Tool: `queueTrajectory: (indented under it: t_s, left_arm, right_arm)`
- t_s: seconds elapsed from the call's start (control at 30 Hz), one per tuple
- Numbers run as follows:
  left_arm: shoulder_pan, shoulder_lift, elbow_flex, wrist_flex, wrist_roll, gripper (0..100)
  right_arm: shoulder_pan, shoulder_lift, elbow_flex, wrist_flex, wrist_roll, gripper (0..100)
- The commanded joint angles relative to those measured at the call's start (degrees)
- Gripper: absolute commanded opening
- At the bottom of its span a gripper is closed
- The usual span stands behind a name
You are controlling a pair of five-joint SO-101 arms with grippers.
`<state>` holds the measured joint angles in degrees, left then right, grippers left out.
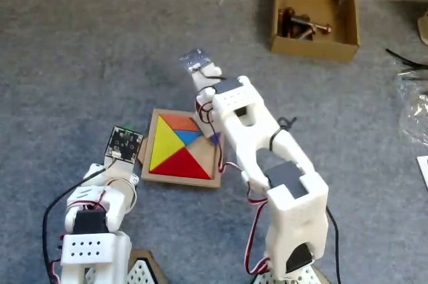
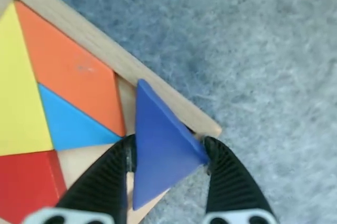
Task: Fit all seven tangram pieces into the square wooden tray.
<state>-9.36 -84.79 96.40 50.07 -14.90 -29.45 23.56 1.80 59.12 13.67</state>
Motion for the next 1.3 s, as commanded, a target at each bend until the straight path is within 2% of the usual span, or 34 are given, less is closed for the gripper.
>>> queueTrajectory:
  t_s: [0.0,0.53,0.73,1.03,1.27]
  left_arm:
    - [0.66,-0.84,1.27,0.18,-0.44,1]
    - [0.66,-0.84,1.27,0.18,-0.44,1]
    - [0.66,-0.84,1.27,0.18,-0.44,1]
    - [0.66,-0.84,1.27,0.18,-0.44,1]
    - [0.66,-0.84,1.27,0.18,-0.44,1]
  right_arm:
    - [-0.4,0.57,-1.27,-0.48,-0.35,8.6]
    - [-1.54,0.48,-1.54,1.8,-0.35,8.9]
    - [-1.54,0.48,-1.54,1.8,-0.35,15.3]
    - [-3.12,0.4,-1.54,1.89,-0.44,15.9]
    - [-3.12,-5.67,-1.1,1.89,-0.44,16.1]
